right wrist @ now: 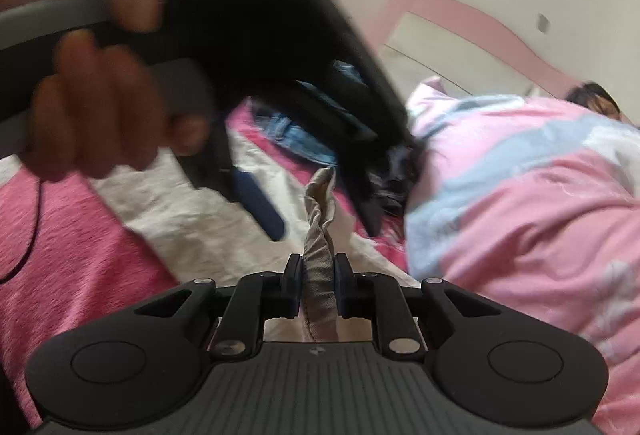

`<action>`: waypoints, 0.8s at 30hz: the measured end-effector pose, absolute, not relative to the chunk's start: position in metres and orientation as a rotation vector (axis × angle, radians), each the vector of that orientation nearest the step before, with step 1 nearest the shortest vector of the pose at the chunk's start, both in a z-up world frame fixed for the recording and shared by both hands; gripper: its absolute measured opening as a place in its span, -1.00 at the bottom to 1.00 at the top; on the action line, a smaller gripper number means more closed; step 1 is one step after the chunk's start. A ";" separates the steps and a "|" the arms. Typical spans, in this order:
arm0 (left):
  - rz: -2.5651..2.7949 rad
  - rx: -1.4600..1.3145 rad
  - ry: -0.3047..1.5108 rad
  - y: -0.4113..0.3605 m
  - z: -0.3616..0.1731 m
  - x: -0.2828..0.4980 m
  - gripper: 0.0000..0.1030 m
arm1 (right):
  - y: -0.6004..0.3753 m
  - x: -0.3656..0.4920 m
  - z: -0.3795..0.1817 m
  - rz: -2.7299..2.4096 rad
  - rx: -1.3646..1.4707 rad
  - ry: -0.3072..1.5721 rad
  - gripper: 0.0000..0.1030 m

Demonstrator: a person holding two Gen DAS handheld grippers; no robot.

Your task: Fold clothes

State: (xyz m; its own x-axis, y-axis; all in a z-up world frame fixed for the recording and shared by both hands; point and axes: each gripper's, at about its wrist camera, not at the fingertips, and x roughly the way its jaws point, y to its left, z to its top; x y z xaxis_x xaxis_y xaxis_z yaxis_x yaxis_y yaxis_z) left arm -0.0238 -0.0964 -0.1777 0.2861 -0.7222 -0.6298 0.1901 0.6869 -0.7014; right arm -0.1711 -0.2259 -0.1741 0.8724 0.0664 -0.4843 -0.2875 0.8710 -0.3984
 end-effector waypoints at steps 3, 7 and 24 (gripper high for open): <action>-0.637 -0.574 1.110 -0.086 -0.176 -0.024 0.28 | -0.247 -0.145 -0.176 0.086 -0.423 0.515 -0.65; -0.609 -0.575 1.104 -0.070 -0.176 -0.025 0.29 | -0.285 -0.101 -0.186 -0.099 -0.322 0.625 -0.63; -0.430 -0.438 1.053 -0.008 -0.206 -0.035 0.28 | -0.265 -0.078 -0.140 -0.029 -0.080 0.708 -0.56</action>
State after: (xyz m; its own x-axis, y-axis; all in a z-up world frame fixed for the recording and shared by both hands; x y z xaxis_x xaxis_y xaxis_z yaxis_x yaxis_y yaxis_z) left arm -0.0349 -0.0081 -0.2060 0.4295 -0.5346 -0.7278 0.1275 0.8338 -0.5372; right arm -0.0775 -0.2650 -0.1402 0.7594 -0.0541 -0.6484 -0.0004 0.9965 -0.0837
